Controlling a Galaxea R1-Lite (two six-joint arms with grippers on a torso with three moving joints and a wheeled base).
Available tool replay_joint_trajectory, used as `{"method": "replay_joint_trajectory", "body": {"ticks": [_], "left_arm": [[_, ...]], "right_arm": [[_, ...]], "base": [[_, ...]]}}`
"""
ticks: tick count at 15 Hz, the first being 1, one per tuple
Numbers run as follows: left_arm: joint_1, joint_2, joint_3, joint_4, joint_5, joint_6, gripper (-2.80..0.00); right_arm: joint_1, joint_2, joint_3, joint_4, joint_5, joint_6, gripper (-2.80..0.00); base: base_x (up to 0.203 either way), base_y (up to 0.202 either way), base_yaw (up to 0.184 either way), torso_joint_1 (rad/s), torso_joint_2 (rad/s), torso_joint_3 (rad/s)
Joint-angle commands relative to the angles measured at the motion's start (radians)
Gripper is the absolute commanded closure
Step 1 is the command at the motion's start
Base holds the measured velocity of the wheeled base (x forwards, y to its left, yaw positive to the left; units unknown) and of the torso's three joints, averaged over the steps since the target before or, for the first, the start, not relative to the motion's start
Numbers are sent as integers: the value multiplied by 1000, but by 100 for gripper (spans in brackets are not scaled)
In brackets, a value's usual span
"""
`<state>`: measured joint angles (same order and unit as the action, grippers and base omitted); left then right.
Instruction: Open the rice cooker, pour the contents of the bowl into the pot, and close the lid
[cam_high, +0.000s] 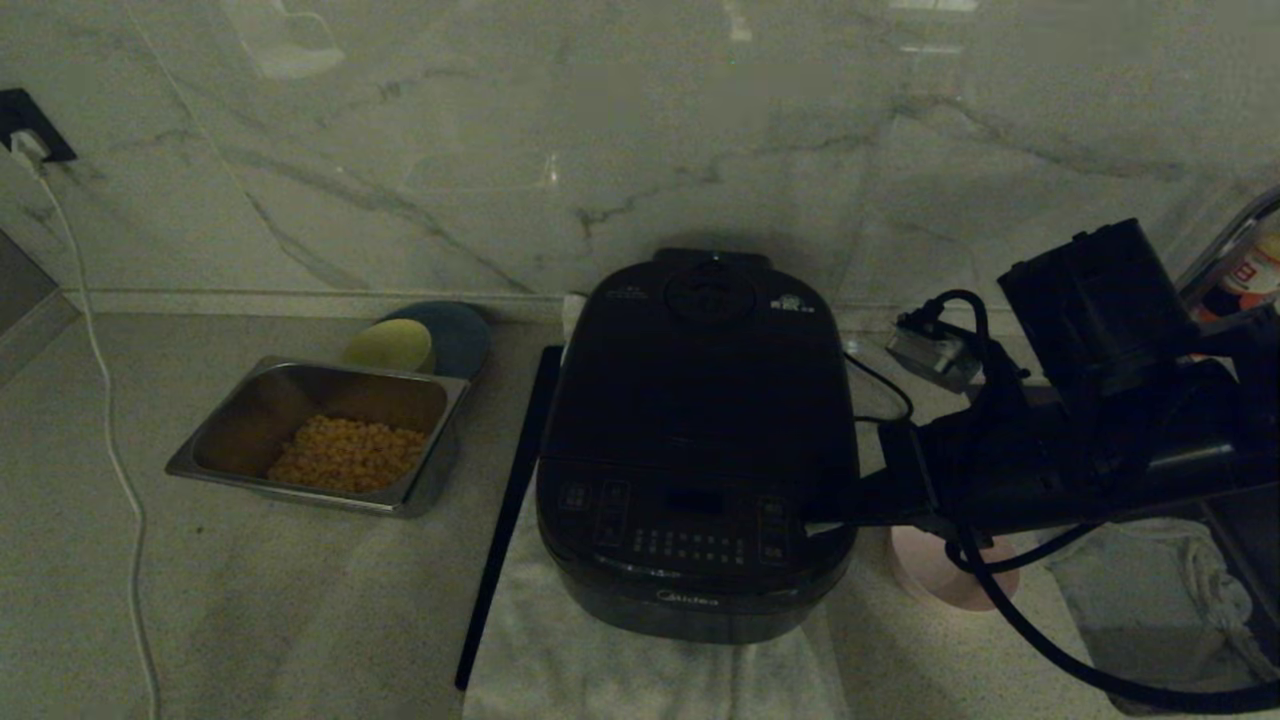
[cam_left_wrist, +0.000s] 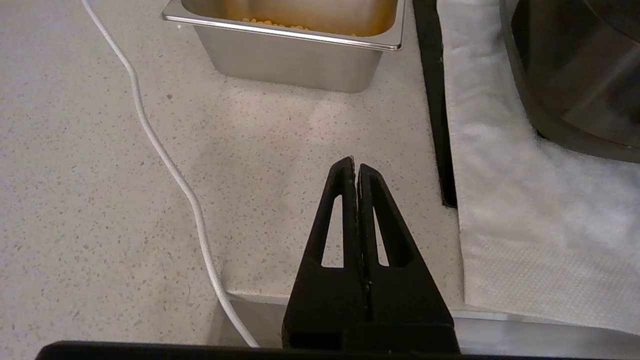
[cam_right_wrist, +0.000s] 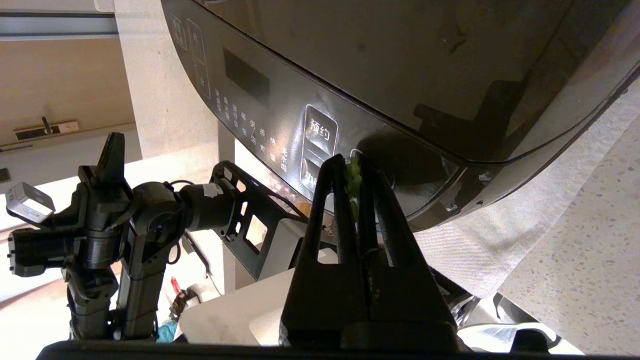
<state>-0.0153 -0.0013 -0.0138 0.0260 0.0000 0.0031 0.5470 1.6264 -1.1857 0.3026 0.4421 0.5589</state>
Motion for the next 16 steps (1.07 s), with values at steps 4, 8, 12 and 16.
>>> {"method": "replay_joint_trajectory", "body": {"ticks": [4,8,12,16], "left_arm": [[0,0,0,0,0,0,0],[0,0,0,0,0,0,0],[0,0,0,0,0,0,0],[0,0,0,0,0,0,0]], "right_arm": [[-10,15,11,-3,1,4,0],[-10,-15,-8,-2,1,6,0],[-15,-109,-27,0,0,14,0],[-48,-240,-77,31,-9,24,0]], "base": [[0,0,0,0,0,0],[0,0,0,0,0,0],[0,0,0,0,0,0],[0,0,0,0,0,0]]}}
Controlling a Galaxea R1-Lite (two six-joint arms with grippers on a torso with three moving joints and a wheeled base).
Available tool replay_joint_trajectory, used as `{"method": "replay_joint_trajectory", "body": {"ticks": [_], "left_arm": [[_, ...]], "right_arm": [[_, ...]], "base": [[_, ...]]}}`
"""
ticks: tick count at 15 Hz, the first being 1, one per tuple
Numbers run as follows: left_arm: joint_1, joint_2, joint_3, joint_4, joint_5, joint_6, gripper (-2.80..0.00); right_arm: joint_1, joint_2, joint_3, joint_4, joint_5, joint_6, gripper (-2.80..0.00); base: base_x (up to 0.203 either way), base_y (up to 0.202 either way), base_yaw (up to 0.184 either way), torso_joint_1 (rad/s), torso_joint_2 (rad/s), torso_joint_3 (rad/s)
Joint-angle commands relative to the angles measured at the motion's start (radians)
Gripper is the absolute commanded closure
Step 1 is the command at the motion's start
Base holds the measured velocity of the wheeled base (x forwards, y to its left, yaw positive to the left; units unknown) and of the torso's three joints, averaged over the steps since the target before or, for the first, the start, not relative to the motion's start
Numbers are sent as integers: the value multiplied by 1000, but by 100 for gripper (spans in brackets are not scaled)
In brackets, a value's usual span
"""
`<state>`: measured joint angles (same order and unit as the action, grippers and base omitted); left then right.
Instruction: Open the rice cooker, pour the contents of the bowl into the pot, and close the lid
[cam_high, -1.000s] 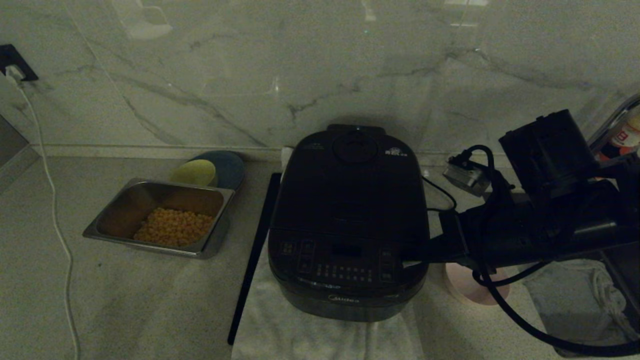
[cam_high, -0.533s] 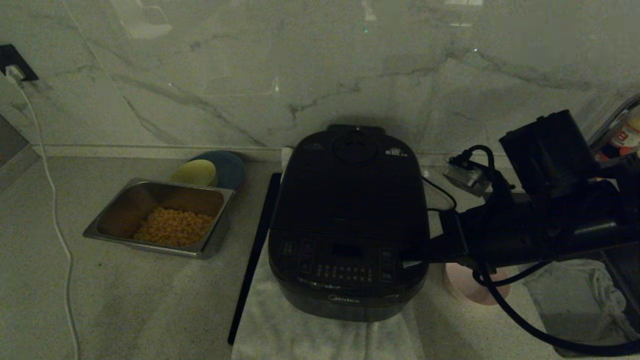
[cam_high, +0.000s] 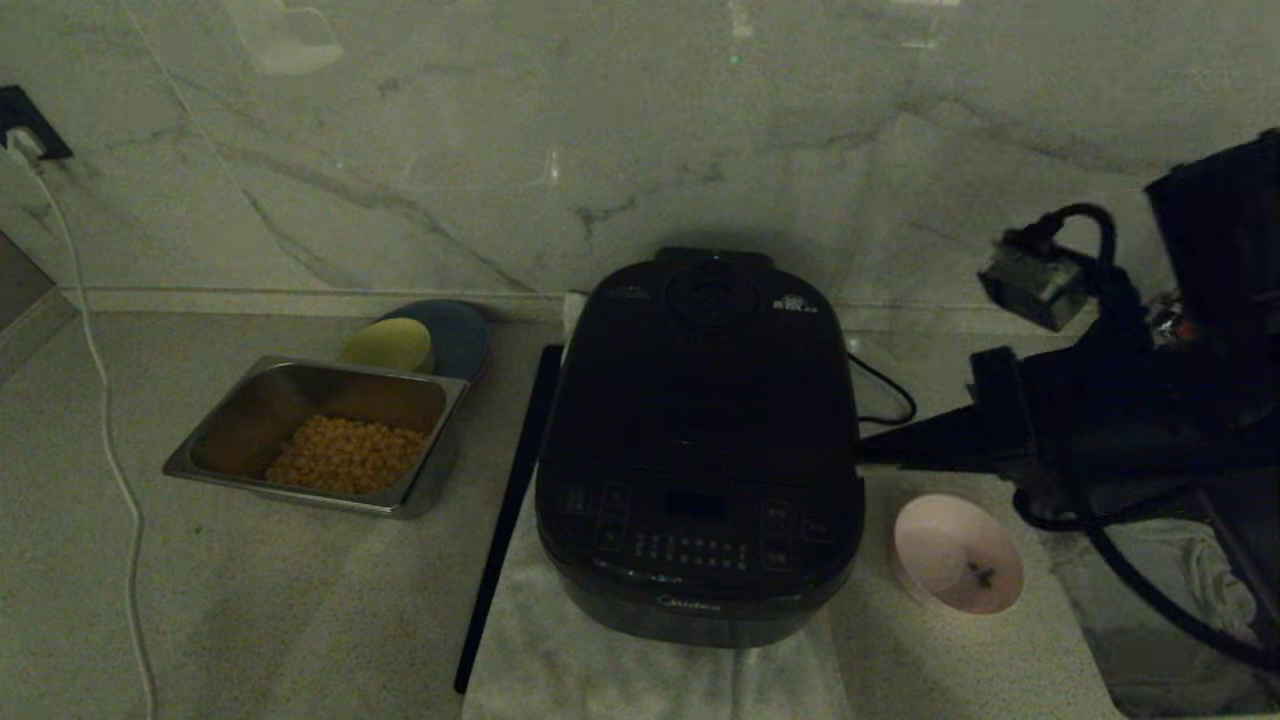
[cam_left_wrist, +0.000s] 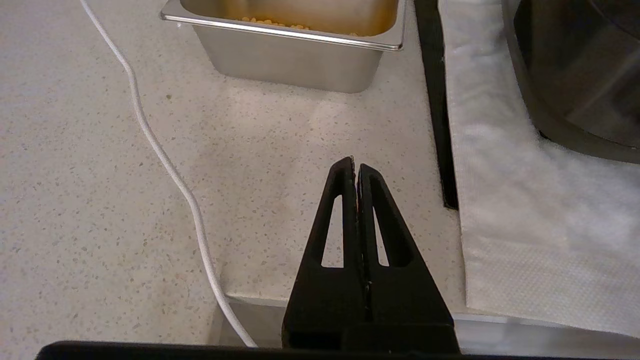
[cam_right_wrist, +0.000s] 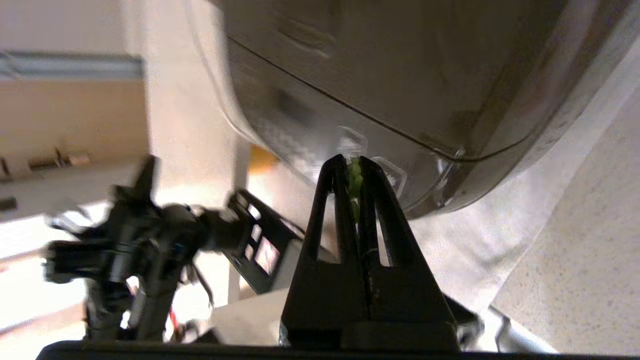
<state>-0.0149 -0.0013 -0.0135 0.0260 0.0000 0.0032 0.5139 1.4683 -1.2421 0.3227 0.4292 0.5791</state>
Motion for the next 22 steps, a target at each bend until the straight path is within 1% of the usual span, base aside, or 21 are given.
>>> {"method": "replay_joint_trajectory", "body": {"ticks": [1,2,3,4,6,10,11,12,14,16,17,20,22], "left_arm": [[0,0,0,0,0,0,0],[0,0,0,0,0,0,0],[-1,0,0,0,0,0,0],[0,0,0,0,0,0,0],[0,0,0,0,0,0,0],[0,0,0,0,0,0,0],[0,0,0,0,0,0,0],[0,0,0,0,0,0,0],[0,0,0,0,0,0,0],[0,0,0,0,0,0,0],[0,0,0,0,0,0,0],[0,0,0,0,0,0,0],[0,0,0,0,0,-2,0]], "right_arm": [[-35,-122,-49,47,0,5,0],[-54,-160,-87,100,-12,6,0],[-70,-192,-120,150,-43,5,0],[-84,-228,-138,189,-100,2,0],[-99,-299,-147,247,-290,-18,0],[-110,-524,-109,339,-713,-121,0],[-150,-589,-88,353,-787,-162,0],[-214,-667,-49,360,-823,-211,0],[-294,-857,66,371,-856,-308,0],[-397,-1041,195,377,-871,-379,0],[-434,-1133,254,379,-874,-403,0],[-489,-1369,426,382,-862,-455,0],[-502,-1464,558,375,-850,-471,0]], "base": [[0,0,0,0,0,0],[0,0,0,0,0,0],[0,0,0,0,0,0],[0,0,0,0,0,0],[0,0,0,0,0,0],[0,0,0,0,0,0],[0,0,0,0,0,0],[0,0,0,0,0,0],[0,0,0,0,0,0],[0,0,0,0,0,0],[0,0,0,0,0,0],[0,0,0,0,0,0],[0,0,0,0,0,0]]}}
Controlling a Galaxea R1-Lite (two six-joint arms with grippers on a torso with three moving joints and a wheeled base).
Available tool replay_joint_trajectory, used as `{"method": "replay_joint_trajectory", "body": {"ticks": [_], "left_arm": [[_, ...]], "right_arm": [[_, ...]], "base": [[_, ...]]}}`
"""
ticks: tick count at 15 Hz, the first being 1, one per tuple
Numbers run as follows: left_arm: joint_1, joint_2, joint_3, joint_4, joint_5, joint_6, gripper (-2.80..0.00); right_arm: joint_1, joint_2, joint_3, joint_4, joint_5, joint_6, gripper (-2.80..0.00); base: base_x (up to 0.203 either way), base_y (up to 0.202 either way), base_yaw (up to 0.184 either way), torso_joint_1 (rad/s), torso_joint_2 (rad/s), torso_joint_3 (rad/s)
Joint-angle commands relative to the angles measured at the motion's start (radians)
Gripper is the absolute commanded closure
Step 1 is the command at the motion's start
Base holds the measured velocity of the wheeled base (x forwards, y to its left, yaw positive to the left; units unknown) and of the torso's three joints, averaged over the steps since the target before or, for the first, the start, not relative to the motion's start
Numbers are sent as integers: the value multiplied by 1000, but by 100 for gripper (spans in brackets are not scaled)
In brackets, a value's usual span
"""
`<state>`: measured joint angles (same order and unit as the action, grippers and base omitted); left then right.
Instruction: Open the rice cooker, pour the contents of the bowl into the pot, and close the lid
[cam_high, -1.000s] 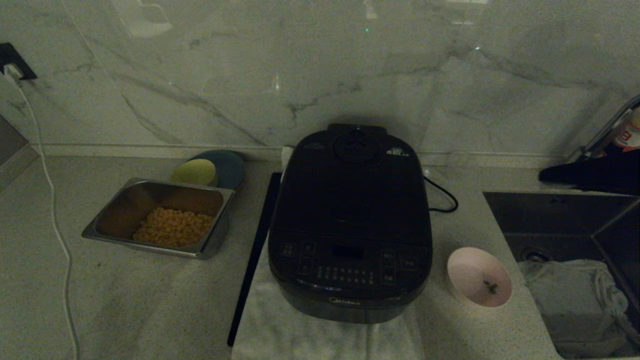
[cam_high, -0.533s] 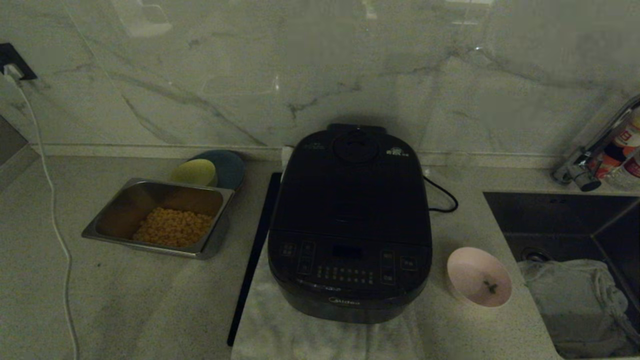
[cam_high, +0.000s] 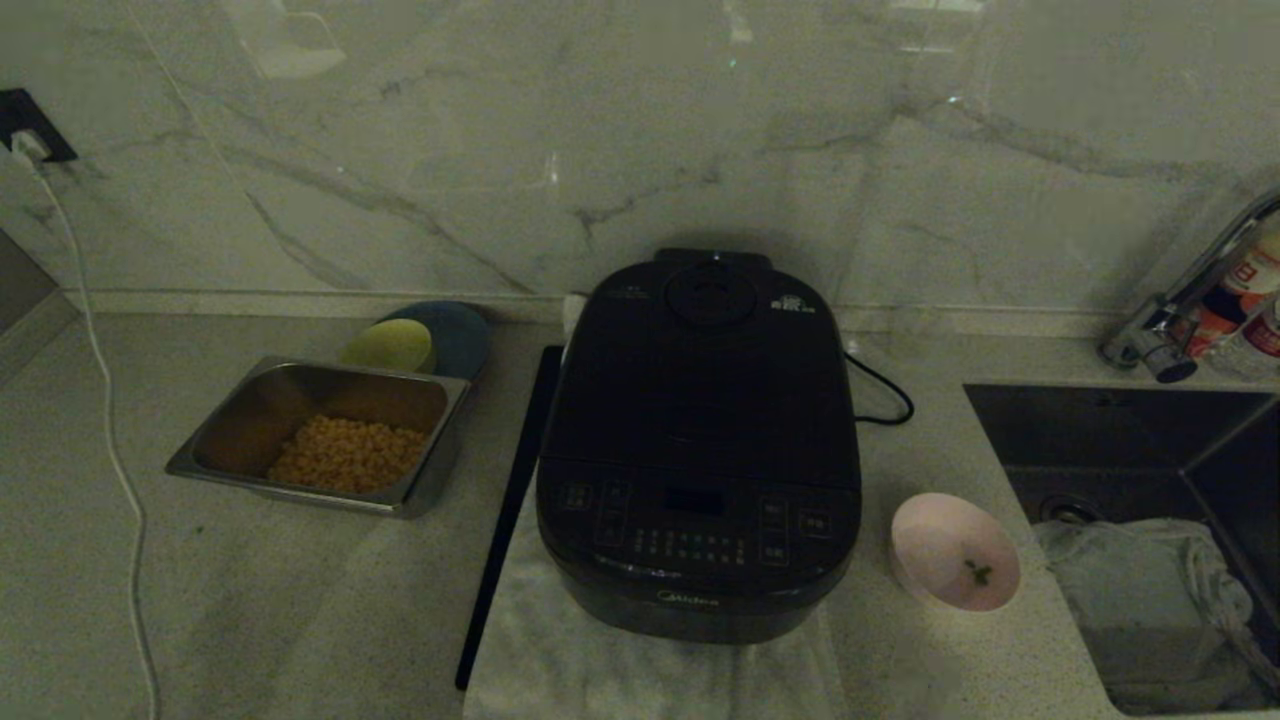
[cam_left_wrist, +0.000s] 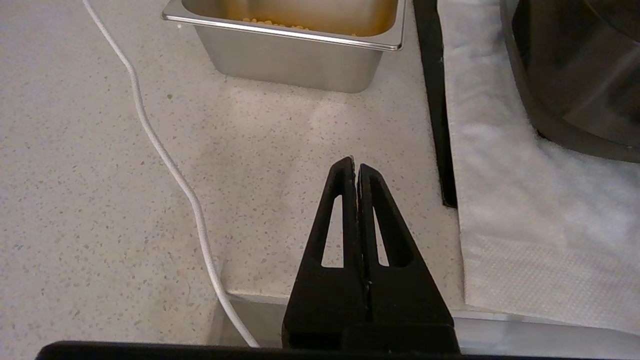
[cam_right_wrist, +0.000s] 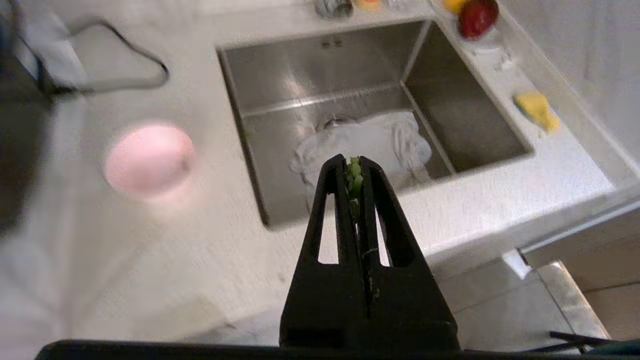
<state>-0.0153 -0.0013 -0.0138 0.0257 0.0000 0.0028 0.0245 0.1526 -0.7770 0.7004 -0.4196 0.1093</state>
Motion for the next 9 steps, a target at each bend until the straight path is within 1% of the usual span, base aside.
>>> {"method": "replay_joint_trajectory", "body": {"ticks": [1,2,3,4,6,7,8,9], "left_arm": [[0,0,0,0,0,-1,0],[0,0,0,0,0,0,0],[0,0,0,0,0,-1,0],[-1,0,0,0,0,-1,0],[0,0,0,0,0,0,0],[0,0,0,0,0,-1,0],[0,0,0,0,0,-1,0],[0,0,0,0,0,0,0]], "right_arm": [[-17,-154,138,-15,-4,11,0],[-19,-155,194,-37,5,14,0],[-19,-155,261,-79,24,-2,0],[-19,-155,352,-169,44,-27,0],[-20,-155,565,-418,78,-105,0],[-20,-154,665,-580,111,-147,0],[-20,-153,727,-721,169,-169,0],[-20,-154,749,-778,252,-167,0]], "base": [[0,0,0,0,0,0],[0,0,0,0,0,0],[0,0,0,0,0,0],[0,0,0,0,0,0],[0,0,0,0,0,0],[0,0,0,0,0,0],[0,0,0,0,0,0],[0,0,0,0,0,0]]}}
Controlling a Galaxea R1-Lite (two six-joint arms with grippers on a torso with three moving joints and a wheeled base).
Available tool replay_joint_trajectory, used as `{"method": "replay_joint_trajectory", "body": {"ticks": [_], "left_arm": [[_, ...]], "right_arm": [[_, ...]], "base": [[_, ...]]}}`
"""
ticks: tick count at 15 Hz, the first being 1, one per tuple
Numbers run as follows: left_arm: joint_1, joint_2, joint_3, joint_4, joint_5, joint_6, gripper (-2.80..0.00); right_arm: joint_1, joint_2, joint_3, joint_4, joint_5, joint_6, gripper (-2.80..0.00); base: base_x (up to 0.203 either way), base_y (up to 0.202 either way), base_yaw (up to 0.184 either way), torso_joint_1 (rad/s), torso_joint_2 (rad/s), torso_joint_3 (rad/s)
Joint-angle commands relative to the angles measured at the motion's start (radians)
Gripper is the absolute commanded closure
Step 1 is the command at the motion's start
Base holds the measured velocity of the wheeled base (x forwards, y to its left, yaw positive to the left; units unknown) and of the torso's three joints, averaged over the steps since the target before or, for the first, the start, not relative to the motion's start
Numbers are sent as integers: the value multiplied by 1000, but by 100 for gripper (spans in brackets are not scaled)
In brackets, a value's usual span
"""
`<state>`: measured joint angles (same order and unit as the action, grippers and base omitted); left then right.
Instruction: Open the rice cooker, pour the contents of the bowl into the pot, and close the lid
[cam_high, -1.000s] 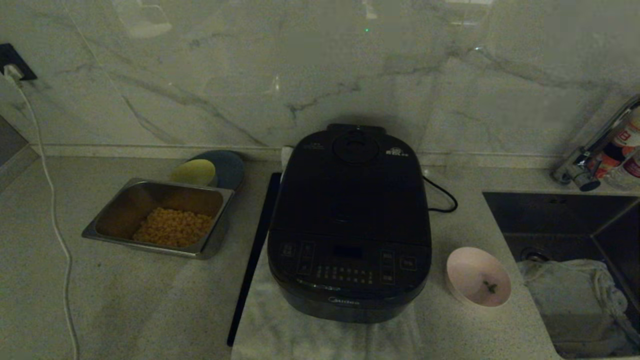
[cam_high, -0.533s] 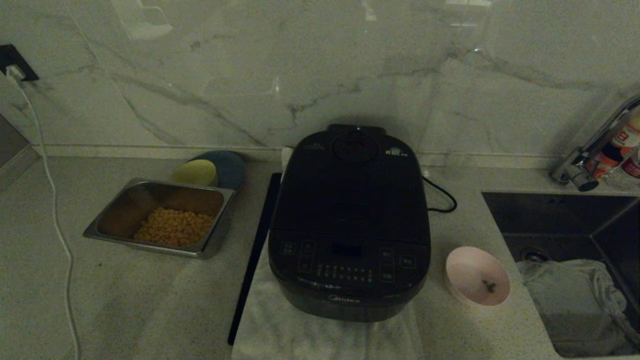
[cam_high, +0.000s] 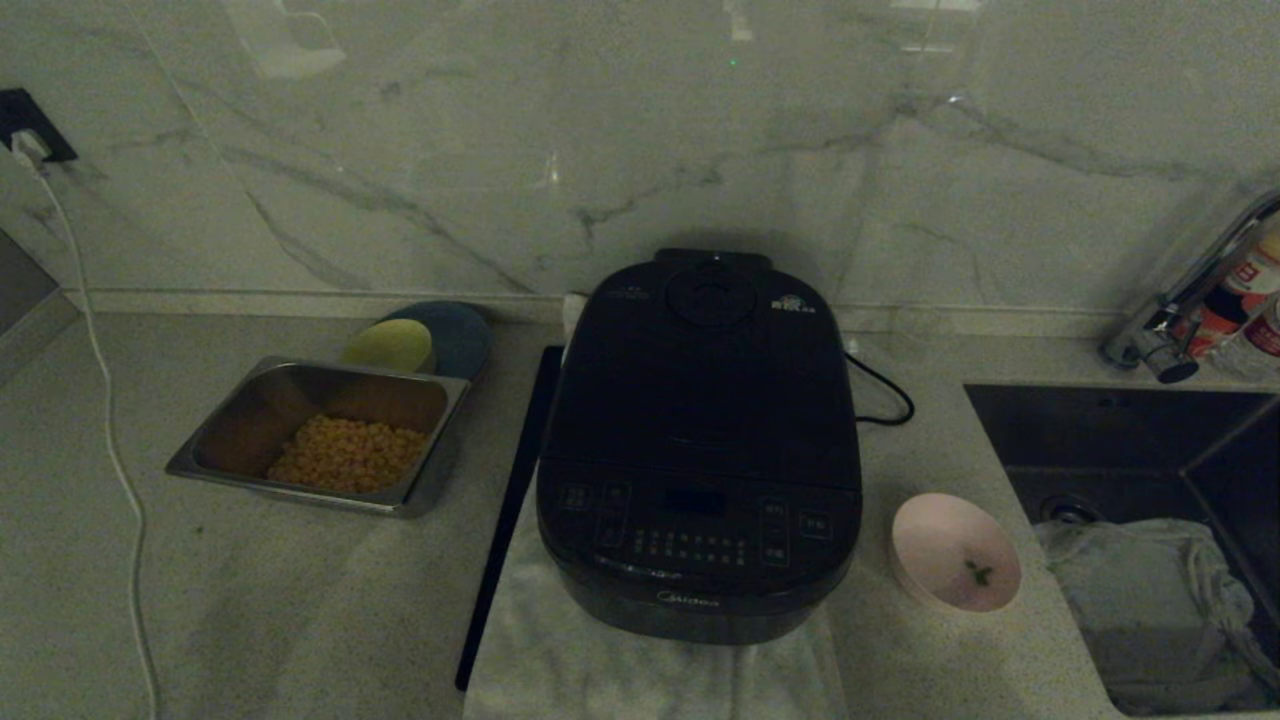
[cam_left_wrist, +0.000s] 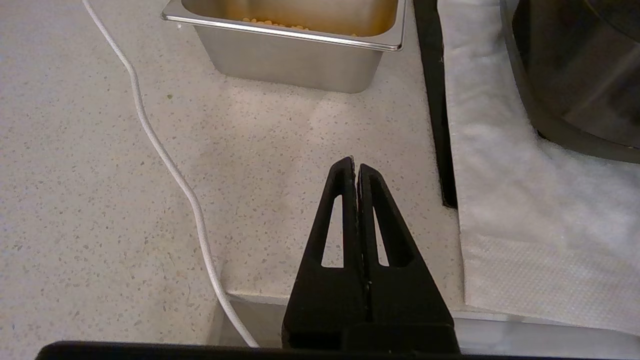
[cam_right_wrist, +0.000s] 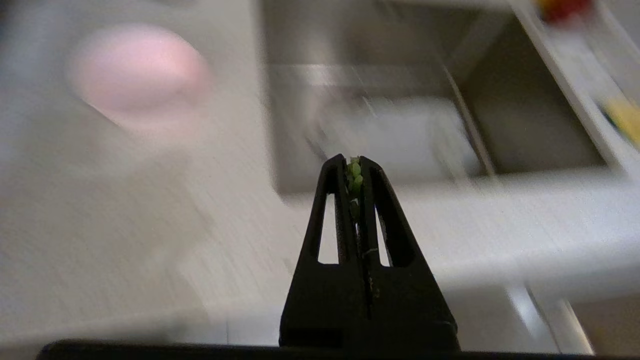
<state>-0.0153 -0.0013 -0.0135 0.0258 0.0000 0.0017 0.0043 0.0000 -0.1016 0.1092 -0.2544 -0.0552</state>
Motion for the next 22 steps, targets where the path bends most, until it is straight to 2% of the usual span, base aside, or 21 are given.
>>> {"method": "replay_joint_trajectory", "body": {"ticks": [1,2,3,4,6,22], "left_arm": [[0,0,1,0,0,0,0],[0,0,0,0,0,0,0],[0,0,0,0,0,0,0],[-1,0,0,0,0,0,0],[0,0,0,0,0,0,0],[0,0,0,0,0,0,0]], "right_arm": [[0,-1,85,-194,161,-2,0],[0,-1,96,-183,238,-4,0],[0,-2,98,-114,262,-14,0],[0,-2,93,-57,265,-23,0],[0,0,102,-103,273,-28,0],[0,2,102,-102,276,-28,0]], "base": [[0,0,0,0,0,0],[0,0,0,0,0,0],[0,0,0,0,0,0],[0,0,0,0,0,0],[0,0,0,0,0,0],[0,0,0,0,0,0]]}}
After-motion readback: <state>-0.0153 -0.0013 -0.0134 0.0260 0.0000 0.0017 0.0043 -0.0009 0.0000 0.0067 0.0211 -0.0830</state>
